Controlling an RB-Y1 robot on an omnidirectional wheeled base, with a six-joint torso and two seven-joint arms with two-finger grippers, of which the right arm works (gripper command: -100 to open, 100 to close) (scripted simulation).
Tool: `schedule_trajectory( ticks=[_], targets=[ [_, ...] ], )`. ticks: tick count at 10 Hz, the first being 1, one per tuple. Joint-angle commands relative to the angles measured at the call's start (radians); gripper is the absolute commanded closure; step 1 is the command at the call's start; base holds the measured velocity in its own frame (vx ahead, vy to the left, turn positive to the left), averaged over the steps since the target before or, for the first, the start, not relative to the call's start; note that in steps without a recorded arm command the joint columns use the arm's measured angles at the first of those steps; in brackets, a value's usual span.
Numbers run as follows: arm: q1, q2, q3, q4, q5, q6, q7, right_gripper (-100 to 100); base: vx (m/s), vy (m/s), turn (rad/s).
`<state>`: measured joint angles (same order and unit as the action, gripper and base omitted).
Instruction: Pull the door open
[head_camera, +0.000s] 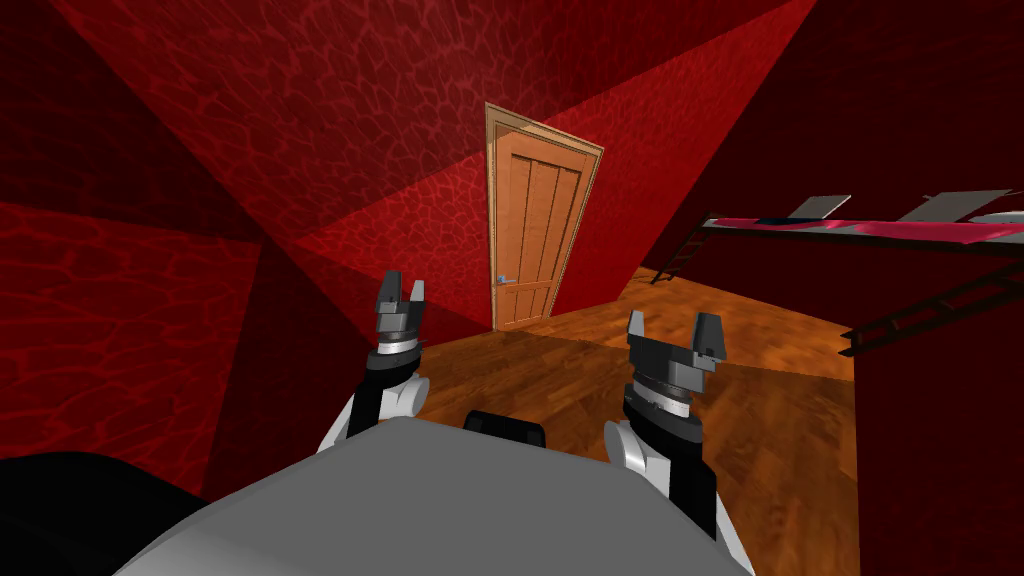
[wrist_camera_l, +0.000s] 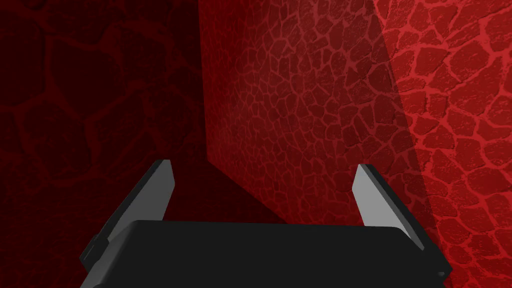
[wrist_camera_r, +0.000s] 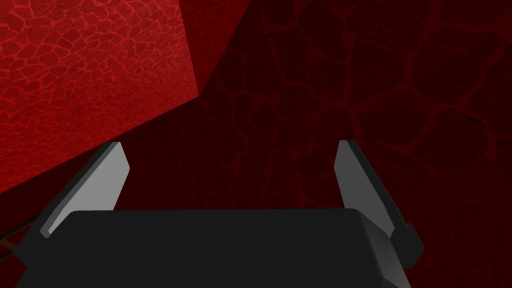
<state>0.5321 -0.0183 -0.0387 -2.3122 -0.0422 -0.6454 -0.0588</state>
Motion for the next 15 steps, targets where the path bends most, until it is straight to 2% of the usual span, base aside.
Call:
schedule_trajectory(
  ticks=[1, 8, 14, 15],
  targets=[
    [-0.012, -0.006, -0.003, 0.030, -0.001, -0.003, 0.000, -100, 0.041, -0.071, 0.117],
    [-0.072, -0.027, -0.015, 0.180, -0.006, -0.018, 0.002, -100, 0.067, 0.020, 0.084],
    [-0.141, -0.046, -0.030, 0.348, -0.011, -0.035, 0.003, -100, 0.080, 0.004, 0.115],
    [-0.141, -0.046, -0.030, 0.355, -0.011, -0.035, 0.003, -100, 0.058, 0.002, 0.051]
  ],
)
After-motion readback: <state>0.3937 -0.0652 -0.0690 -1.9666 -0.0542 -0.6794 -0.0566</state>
